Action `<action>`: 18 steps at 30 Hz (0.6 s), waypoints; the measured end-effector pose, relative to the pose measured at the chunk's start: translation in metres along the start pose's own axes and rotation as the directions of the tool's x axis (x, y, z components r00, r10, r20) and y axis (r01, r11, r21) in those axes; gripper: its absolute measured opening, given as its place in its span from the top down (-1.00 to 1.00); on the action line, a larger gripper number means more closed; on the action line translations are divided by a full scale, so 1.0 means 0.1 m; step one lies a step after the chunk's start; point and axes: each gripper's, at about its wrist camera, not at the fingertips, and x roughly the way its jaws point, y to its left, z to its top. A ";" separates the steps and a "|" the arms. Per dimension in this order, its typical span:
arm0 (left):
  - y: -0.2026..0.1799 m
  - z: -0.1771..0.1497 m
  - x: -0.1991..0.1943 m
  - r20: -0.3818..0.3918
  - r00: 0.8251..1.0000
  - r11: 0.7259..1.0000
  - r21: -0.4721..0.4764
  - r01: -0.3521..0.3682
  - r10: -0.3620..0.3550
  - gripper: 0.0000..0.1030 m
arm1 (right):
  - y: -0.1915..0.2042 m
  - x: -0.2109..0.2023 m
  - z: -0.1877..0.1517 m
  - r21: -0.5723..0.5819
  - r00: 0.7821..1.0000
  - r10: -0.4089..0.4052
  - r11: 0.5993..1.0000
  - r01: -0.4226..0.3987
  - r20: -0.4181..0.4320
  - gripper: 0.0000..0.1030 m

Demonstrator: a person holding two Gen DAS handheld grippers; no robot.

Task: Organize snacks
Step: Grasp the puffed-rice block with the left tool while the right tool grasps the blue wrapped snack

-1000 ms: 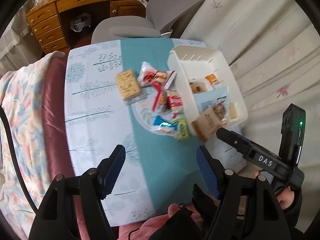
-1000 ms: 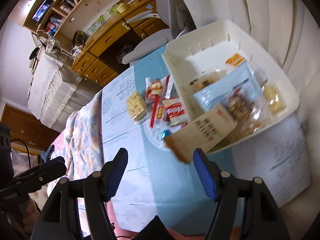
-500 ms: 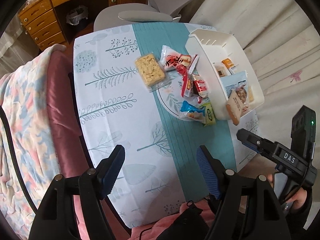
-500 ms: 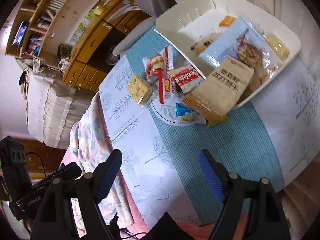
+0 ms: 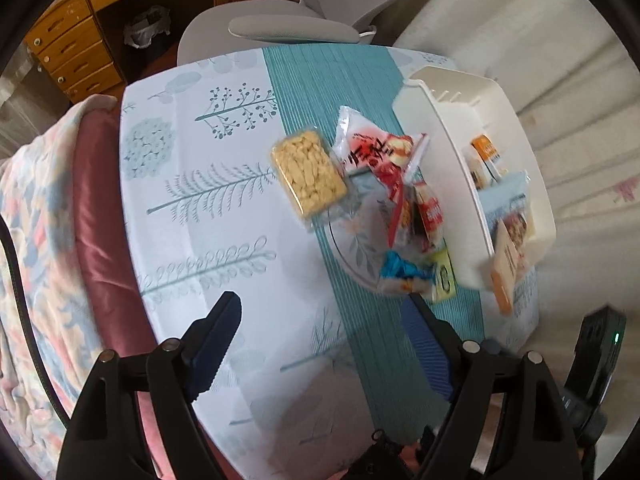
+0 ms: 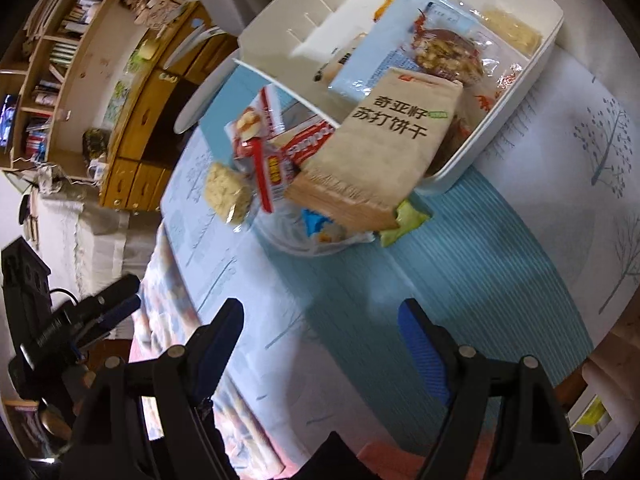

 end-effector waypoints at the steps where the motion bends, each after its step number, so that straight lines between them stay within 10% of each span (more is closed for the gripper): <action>1: 0.00 0.06 0.07 -0.006 1.000 1.000 -0.007 0.003 -0.003 -0.58 | -0.01 0.05 0.01 0.006 1.000 0.000 1.000 0.000 0.010 -0.56; 18: 0.28 0.66 1.04 0.035 0.999 0.977 -0.210 0.022 -0.015 -0.58 | 0.23 0.80 -0.02 -0.208 0.969 -0.164 0.957 0.201 0.185 -0.56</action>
